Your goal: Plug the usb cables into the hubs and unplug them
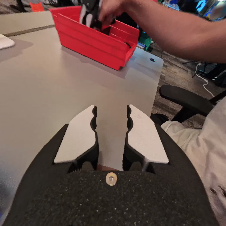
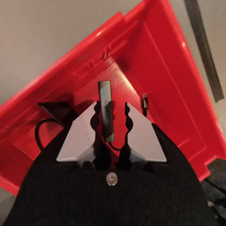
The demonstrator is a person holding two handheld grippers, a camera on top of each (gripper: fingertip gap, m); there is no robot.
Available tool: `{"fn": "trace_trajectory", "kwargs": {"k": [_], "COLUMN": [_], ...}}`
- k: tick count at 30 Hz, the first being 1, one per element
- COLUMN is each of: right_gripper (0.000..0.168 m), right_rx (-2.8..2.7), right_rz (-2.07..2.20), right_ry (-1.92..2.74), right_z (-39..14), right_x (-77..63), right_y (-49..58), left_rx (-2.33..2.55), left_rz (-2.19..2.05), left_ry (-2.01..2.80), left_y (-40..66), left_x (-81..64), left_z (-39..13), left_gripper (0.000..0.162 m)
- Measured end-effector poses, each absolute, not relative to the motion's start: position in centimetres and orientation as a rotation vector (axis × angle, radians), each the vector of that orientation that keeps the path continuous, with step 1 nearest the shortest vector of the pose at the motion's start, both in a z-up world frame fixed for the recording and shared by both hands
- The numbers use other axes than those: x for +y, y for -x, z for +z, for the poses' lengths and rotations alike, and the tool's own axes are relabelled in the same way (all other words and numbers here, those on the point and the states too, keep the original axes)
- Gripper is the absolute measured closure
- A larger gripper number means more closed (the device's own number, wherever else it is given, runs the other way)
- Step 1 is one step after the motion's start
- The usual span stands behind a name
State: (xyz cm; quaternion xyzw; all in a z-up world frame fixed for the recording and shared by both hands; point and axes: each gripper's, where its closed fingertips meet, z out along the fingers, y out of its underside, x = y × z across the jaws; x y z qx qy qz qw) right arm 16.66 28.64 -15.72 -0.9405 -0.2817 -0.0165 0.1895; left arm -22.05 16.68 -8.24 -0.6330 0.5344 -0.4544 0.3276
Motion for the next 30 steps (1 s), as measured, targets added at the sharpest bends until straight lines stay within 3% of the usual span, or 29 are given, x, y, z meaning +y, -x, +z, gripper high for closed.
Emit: {"fn": "trace_trajectory", "kwargs": {"k": [4, 8, 10, 13, 18, 23, 30], "right_gripper": [0.122, 0.126, 0.128, 0.129, 0.126, 0.124, 0.126], "right_rx": [-0.613, -0.488, -0.56, -0.779, -1.039, -0.959, -0.86], "right_rz": [0.009, 0.018, 0.126, 0.443, 1.002, 1.259, 1.373], "right_ry": [2.393, 2.097, 1.971, 1.869, 1.807, 1.755, 1.808], "right_z": [-8.3, 0.1, 1.8, 0.2, -4.9, -5.9, -7.3], "right_x": [27.3, 24.6, 22.3, 18.0, 10.6, 8.9, 10.9], "right_y": [-16.7, -13.8, -8.9, 0.9, 13.3, 17.2, 17.7], "left_rx": [1.42, 1.603, 1.674, 1.958, 2.39, 2.559, 2.602], "left_rz": [-1.05, -0.535, -0.352, -0.208, -0.14, -0.08, -0.147], "left_ry": [1.689, 1.771, 1.772, 1.741, 1.759, 1.716, 1.761], "left_y": [28.1, 34.2, 35.0, 34.5, 33.7, 33.8, 34.4], "left_x": [22.5, 34.8, 41.1, 46.9, 50.1, 50.7, 50.6], "left_z": [-4.5, -3.4, -2.7, -5.1, -13.9, -18.3, -19.2], "left_gripper": [0.118, 0.122, 0.124, 0.119, 0.119, 0.12, 0.117]}}
